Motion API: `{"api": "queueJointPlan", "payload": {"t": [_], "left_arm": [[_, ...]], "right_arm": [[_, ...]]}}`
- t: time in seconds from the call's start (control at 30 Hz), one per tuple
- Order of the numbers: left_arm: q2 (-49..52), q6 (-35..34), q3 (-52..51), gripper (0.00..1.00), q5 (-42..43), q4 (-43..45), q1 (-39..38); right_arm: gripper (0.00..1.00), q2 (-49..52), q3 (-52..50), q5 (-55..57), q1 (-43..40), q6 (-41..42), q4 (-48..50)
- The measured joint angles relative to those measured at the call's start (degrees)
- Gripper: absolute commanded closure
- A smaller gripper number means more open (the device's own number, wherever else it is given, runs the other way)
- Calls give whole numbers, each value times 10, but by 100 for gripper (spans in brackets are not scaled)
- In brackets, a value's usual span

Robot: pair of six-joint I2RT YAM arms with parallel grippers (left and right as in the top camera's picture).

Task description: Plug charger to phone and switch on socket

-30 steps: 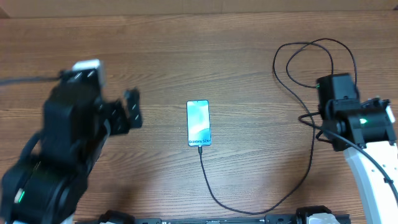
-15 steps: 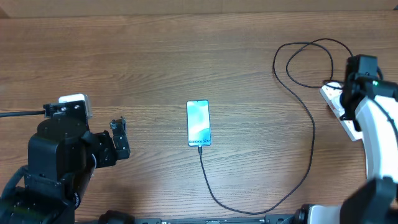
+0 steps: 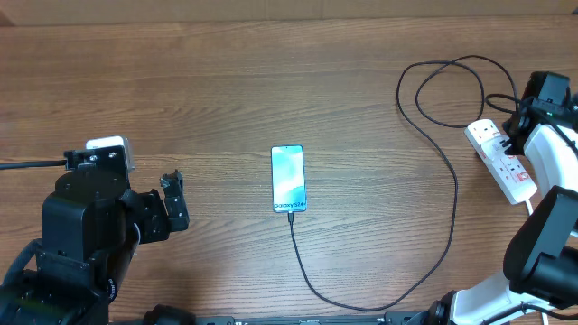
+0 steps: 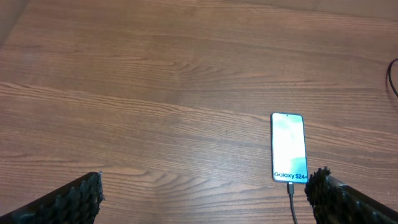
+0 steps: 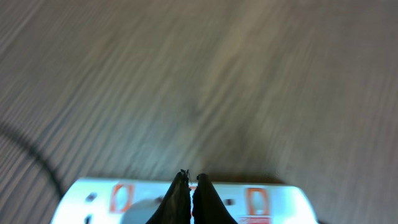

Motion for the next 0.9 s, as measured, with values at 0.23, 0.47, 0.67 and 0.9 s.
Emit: {"api": "queueJointPlan", "payload": {"t": [0.23,0.47,0.67,0.9], "left_arm": [[0,0,0,0,0,0,0],[-31,0,-3,0,0,0,0],[-103,0,-3,0,0,0,12],[-179,0,-3,0,0,0,88]], "right_arm": [[96,0,0,-44,-1,-57,2],[96,8,0,-54,-22,-71,14],[96,9,-1,-76,-46,-74,16],[96,19,-33,-104,-54,-83,40]]}}
